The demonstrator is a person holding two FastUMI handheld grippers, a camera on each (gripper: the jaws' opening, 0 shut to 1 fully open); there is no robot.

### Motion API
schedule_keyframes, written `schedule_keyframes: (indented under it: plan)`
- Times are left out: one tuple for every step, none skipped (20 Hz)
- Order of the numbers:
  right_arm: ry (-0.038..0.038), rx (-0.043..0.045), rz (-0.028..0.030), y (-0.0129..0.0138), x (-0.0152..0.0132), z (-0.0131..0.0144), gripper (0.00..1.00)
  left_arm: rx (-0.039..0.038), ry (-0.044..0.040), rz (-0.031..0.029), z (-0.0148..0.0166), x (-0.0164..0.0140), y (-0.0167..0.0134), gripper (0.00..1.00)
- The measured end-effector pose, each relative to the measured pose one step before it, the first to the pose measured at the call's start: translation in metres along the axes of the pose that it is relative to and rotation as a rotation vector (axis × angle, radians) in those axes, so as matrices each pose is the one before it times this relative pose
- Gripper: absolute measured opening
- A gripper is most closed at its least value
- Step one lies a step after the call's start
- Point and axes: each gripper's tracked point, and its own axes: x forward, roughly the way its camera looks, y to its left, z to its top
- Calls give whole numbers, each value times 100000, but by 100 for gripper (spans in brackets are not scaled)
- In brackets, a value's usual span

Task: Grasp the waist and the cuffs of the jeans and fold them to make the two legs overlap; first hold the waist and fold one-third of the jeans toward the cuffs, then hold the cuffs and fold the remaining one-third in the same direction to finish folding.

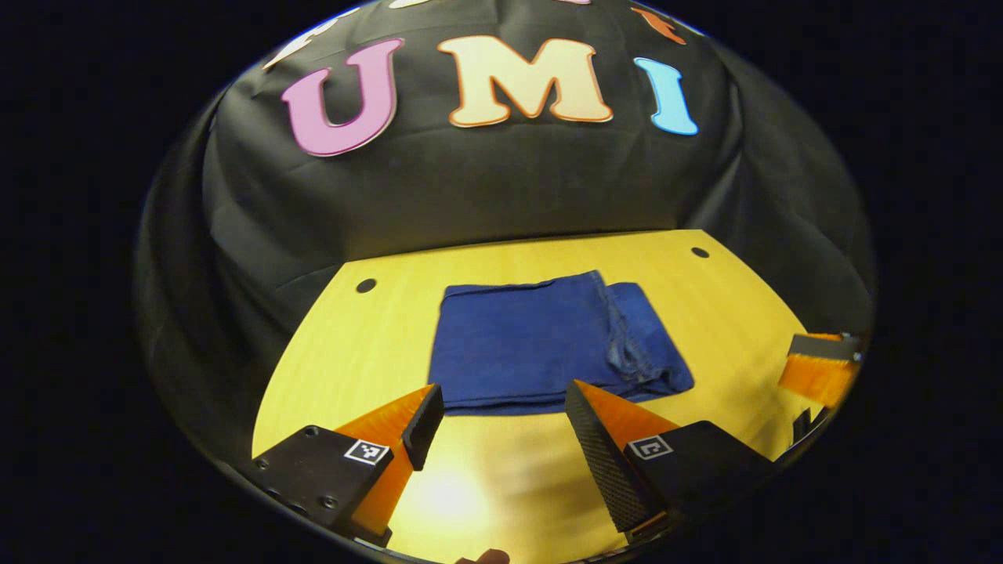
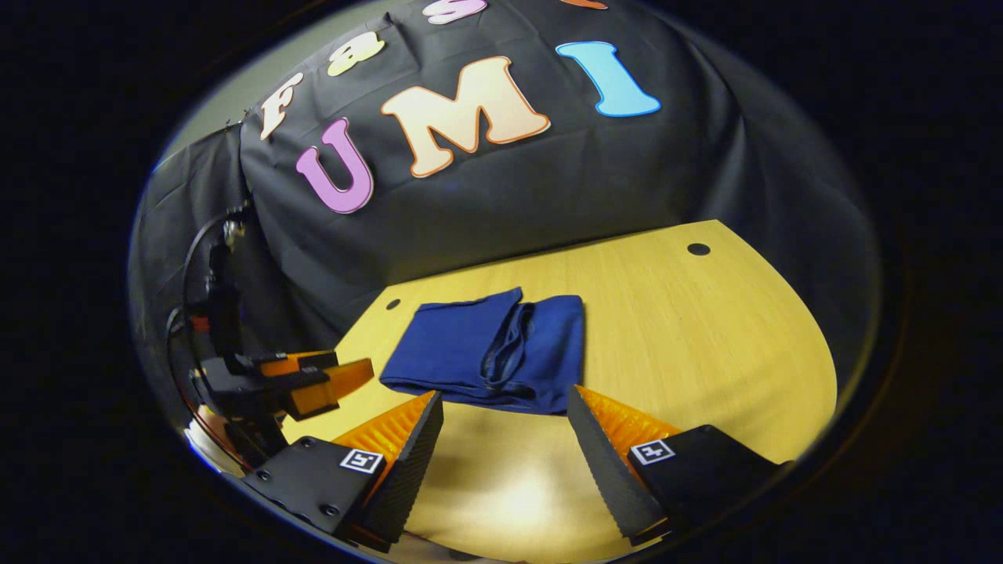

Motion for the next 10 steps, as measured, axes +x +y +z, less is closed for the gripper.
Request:
schedule_keyframes:
  plan:
    - [-1824, -86, -334, 745, -299, 594, 99, -924, 546, -11, -417, -122, 898, 95]
    - [-1912, -370, -624, 534, -273, 545, 99, -823, 1184, -431, -656, -43, 870, 95]
    - [-1644, -465, -954, 518, -157, 501, 98, -686, 353, -196, -260, -2, 776, 94]
    - [-1347, -501, -1321, 329, -191, 317, 98, -511, -164, -799, -29, -197, 566, 95]
    - [-1236, -648, -1405, 265, -64, 253, 98, -71, -697, -700, 259, -87, 471, 95]
    - [-1352, -590, -1183, 223, -211, 345, 98, 320, -1277, -503, 345, -110, 463, 95]
    - [-994, -574, -1165, 189, -42, 249, 98, 646, -1173, -879, 473, -22, 292, 95]
    - [-434, -412, -1544, 2, -207, 7, 98, 521, -718, -808, 315, -67, 390, 94]
    - [-394, 5, -1346, 87, -179, 85, 98, 444, -757, -800, 317, -99, 216, 94]
    - [-453, 249, -954, 162, -76, 96, 98, 189, -1316, -737, 473, -72, 261, 95]
